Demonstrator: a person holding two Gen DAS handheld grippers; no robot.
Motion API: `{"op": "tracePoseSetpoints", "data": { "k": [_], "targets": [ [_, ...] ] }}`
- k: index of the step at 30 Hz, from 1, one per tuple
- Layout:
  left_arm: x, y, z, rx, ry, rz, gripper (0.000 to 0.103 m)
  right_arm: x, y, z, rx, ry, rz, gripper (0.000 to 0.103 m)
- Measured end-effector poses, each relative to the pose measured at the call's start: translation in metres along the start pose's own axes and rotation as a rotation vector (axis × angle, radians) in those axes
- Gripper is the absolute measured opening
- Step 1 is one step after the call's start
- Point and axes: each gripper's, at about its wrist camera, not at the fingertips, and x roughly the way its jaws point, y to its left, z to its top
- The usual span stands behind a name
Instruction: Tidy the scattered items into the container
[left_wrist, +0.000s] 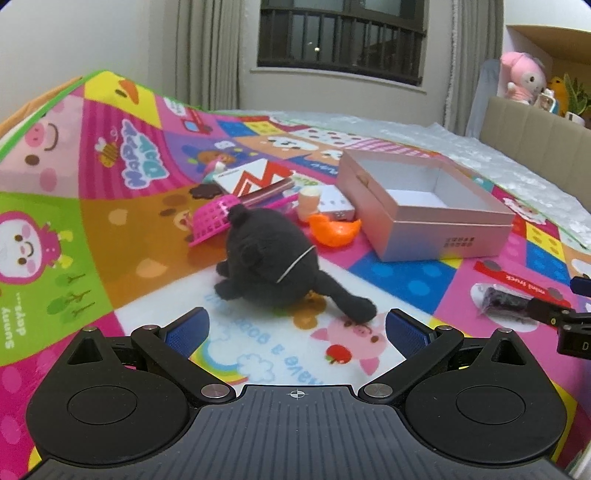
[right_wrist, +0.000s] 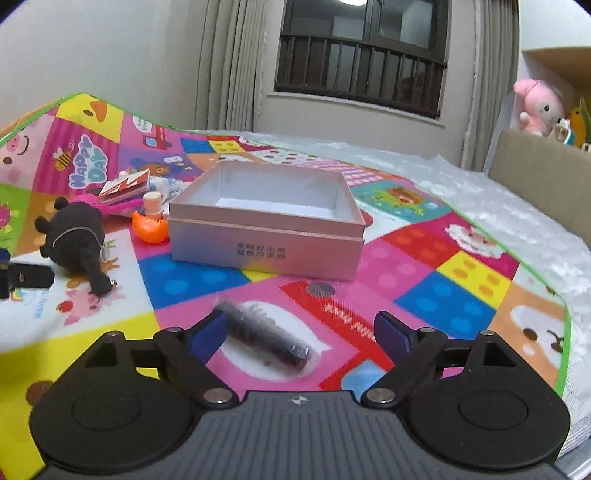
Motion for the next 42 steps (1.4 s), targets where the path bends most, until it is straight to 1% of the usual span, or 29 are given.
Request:
{"op": "tracePoseSetpoints", "data": {
  "k": [3, 7, 13, 16, 18, 20, 22, 25, 26, 27, 28, 32, 34, 35, 37, 38, 39, 41, 42],
  "targets": [
    [0.004, -0.007, 0.0, 0.028, 0.011, -0.01, 0.103, -0.002, -0.008, -0.004, 0.016, 0.0, -0.028, 0.09],
    [0.007, -0.013, 0.002, 0.054, 0.006, -0.013, 0.103, -0.007, -0.018, -0.009, 0.077, -0.011, -0.025, 0.096],
    [0.011, -0.01, 0.016, 0.031, -0.029, 0.009, 0.103, -0.006, -0.016, -0.014, 0.06, -0.002, -0.025, 0.097],
    [0.025, -0.008, 0.027, 0.011, -0.033, 0.012, 0.103, -0.003, -0.01, -0.013, 0.06, 0.004, -0.015, 0.097],
    [0.042, -0.008, 0.032, 0.007, -0.02, 0.042, 0.103, -0.003, -0.002, -0.012, 0.043, 0.003, -0.007, 0.097],
    [0.056, -0.008, 0.034, 0.024, -0.008, 0.097, 0.103, -0.006, 0.004, -0.01, 0.019, -0.005, 0.002, 0.097],
    [0.063, -0.006, 0.034, 0.042, -0.019, 0.138, 0.103, -0.009, 0.008, -0.009, 0.006, -0.01, 0.014, 0.097],
    [0.067, -0.001, 0.032, 0.038, -0.018, 0.135, 0.102, -0.013, 0.01, -0.009, -0.002, -0.008, 0.019, 0.099],
    [0.067, -0.001, 0.031, 0.043, -0.021, 0.131, 0.098, -0.012, 0.009, -0.01, -0.001, -0.006, 0.017, 0.099],
    [0.067, -0.001, 0.03, 0.059, -0.026, 0.13, 0.079, -0.011, 0.009, -0.01, 0.0, -0.002, 0.012, 0.099],
    [0.066, -0.003, 0.029, 0.079, -0.026, 0.131, 0.075, -0.01, 0.009, -0.01, 0.003, 0.002, 0.008, 0.099],
    [0.062, -0.008, 0.025, 0.153, -0.047, 0.121, 0.073, -0.007, 0.012, -0.011, 0.004, 0.008, 0.012, 0.099],
    [0.055, -0.014, 0.022, 0.198, -0.057, 0.095, 0.073, -0.008, 0.015, -0.013, -0.009, 0.004, 0.02, 0.1],
    [0.051, -0.018, 0.02, 0.223, -0.061, 0.063, 0.073, -0.009, 0.016, -0.013, -0.014, 0.002, 0.022, 0.1],
    [0.038, -0.027, 0.013, 0.287, -0.068, -0.03, 0.076, -0.01, 0.017, -0.013, -0.019, -0.002, 0.023, 0.1],
    [0.032, -0.032, 0.009, 0.319, -0.068, -0.081, 0.078, -0.01, 0.016, -0.013, -0.017, -0.003, 0.023, 0.101],
    [0.026, -0.039, 0.005, 0.348, -0.066, -0.138, 0.087, -0.01, 0.015, -0.013, -0.014, -0.004, 0.022, 0.101],
    [0.016, -0.049, 0.001, 0.38, -0.076, -0.209, 0.098, -0.009, 0.014, -0.013, -0.006, -0.005, 0.015, 0.101],
    [0.012, -0.054, -0.001, 0.386, -0.085, -0.229, 0.097, -0.008, 0.013, -0.013, -0.003, -0.004, 0.009, 0.101]
  ]
}}
